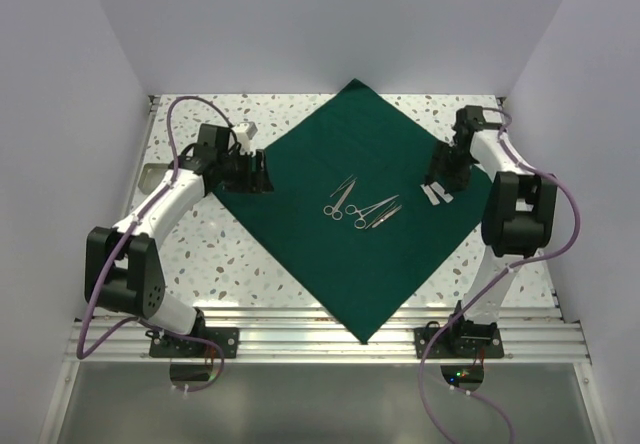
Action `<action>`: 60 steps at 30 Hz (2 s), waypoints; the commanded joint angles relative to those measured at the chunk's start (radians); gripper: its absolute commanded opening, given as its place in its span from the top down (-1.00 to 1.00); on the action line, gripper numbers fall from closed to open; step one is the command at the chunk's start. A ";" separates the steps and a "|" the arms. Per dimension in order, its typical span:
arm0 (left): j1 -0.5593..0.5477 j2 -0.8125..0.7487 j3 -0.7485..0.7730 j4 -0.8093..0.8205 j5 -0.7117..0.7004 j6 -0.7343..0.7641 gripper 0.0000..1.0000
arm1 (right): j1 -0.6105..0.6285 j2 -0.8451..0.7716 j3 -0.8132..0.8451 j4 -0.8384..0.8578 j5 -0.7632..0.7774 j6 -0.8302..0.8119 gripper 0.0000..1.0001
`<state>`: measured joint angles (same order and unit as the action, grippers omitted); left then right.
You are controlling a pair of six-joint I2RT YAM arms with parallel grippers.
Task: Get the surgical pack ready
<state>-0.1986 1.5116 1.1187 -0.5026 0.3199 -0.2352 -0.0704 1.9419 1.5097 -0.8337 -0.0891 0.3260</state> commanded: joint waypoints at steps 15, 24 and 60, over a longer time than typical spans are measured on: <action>-0.030 -0.013 0.021 0.022 0.027 -0.010 -0.38 | 0.242 0.134 0.142 -0.030 0.452 -0.154 0.10; -0.030 -0.033 -0.029 0.026 0.024 0.002 -0.38 | 0.250 0.164 0.144 -0.027 0.494 -0.183 0.21; -0.030 -0.067 -0.059 0.009 0.015 0.031 -0.39 | 0.258 0.210 0.086 0.012 0.535 -0.205 0.53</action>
<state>-0.2241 1.4769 1.0649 -0.5026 0.3332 -0.2226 0.1963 2.1391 1.6058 -0.8410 0.4049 0.1299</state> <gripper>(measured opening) 0.691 0.245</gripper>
